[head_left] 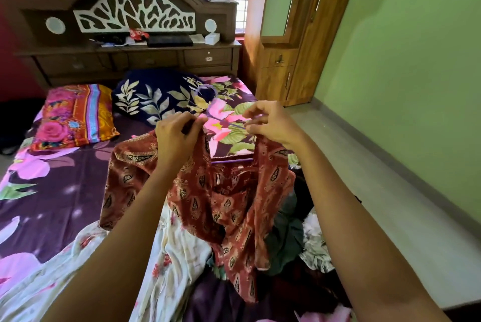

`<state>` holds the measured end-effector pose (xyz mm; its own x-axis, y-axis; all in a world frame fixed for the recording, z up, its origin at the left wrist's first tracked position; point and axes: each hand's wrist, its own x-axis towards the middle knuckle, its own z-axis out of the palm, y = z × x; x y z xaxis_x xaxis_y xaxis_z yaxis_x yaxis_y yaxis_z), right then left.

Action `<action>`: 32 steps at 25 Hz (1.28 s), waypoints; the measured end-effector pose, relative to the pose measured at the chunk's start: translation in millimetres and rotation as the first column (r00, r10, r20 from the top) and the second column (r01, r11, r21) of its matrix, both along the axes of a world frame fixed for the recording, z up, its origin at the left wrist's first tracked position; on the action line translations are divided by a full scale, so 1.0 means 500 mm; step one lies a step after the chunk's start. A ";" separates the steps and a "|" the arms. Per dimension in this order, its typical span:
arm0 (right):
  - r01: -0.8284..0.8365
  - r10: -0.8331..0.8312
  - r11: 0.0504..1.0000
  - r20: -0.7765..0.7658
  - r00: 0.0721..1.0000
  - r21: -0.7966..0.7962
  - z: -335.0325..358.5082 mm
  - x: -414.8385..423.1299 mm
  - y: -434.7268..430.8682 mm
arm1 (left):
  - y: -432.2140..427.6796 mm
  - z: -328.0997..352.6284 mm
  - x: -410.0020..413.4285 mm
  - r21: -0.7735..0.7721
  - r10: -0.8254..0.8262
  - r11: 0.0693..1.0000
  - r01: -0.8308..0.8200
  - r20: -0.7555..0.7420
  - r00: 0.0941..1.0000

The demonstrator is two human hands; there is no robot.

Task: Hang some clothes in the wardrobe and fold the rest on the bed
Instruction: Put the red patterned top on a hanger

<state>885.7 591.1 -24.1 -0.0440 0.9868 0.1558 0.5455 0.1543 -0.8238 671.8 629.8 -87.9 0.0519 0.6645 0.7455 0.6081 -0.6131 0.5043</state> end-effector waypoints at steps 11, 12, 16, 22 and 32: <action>0.064 -0.102 0.979 0.188 0.977 0.195 0.004 0.044 -0.003 | 0.025 0.040 -0.042 -0.115 0.055 0.992 -0.041 0.119 0.991; 0.014 -0.037 0.987 0.142 0.989 0.162 0.007 0.049 -0.002 | 0.027 0.039 -0.045 -0.111 0.049 0.993 -0.039 0.093 0.994; -0.206 0.204 0.977 0.042 0.978 0.061 0.021 0.032 0.009 | 0.021 0.048 -0.029 -0.059 -0.021 0.998 0.023 0.023 0.999; -0.189 0.209 0.962 -0.089 0.974 0.195 0.022 -0.059 0.026 | -0.003 0.060 0.035 -0.104 -0.221 0.973 0.208 -0.133 0.966; 0.076 -0.070 0.952 -0.030 0.997 0.295 -0.011 -0.051 0.013 | -0.021 0.055 0.034 -0.331 0.062 0.943 -0.041 0.053 0.997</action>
